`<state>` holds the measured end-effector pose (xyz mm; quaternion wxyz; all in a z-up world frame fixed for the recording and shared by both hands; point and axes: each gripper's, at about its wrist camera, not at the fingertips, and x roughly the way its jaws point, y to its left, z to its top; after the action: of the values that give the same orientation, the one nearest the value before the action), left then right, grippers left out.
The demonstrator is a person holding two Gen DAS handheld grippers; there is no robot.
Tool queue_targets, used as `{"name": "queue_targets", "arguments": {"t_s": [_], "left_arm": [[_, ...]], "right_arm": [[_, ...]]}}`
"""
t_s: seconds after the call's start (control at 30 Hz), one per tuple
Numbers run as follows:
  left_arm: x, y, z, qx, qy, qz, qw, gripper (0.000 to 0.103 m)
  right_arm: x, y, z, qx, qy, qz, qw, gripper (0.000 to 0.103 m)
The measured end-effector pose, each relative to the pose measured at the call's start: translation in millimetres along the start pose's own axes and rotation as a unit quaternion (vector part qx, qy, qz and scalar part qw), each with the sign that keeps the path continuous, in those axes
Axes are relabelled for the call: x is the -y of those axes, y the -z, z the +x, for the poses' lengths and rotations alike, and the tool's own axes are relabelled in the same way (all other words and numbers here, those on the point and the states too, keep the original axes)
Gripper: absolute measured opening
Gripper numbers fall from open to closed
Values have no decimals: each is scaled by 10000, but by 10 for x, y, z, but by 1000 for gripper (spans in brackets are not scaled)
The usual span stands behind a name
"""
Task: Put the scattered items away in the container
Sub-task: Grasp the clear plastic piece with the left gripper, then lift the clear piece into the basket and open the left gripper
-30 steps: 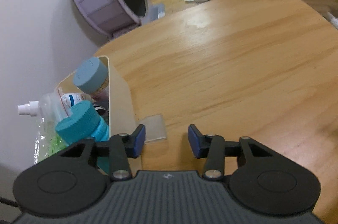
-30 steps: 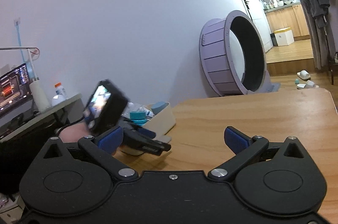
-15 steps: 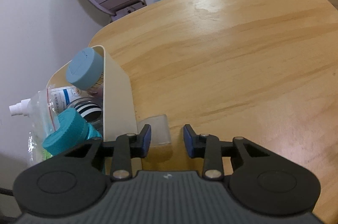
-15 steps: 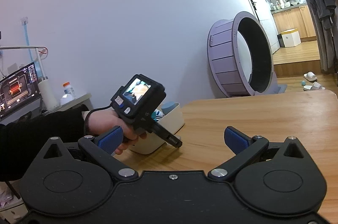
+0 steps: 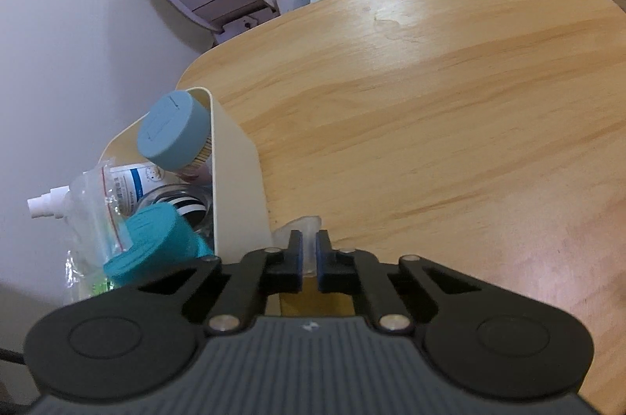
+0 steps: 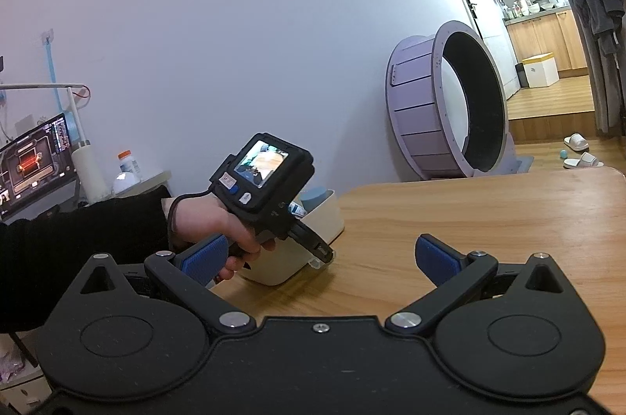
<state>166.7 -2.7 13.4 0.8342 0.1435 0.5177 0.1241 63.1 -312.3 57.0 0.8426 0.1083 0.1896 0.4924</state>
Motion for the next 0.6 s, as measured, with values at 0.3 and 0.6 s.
{"name": "queue_targets", "arguments": {"t_s": [0.3,0.6], "left_arm": [[-58,140,-306,528,302,-101,9981,4],[-378,495,-957,1414,795,-372,9861,4]], "right_arm": [[40,-22,-23,16,-13,-13,10000,103],[30,-31,26,34,10,25,10000,103]]}}
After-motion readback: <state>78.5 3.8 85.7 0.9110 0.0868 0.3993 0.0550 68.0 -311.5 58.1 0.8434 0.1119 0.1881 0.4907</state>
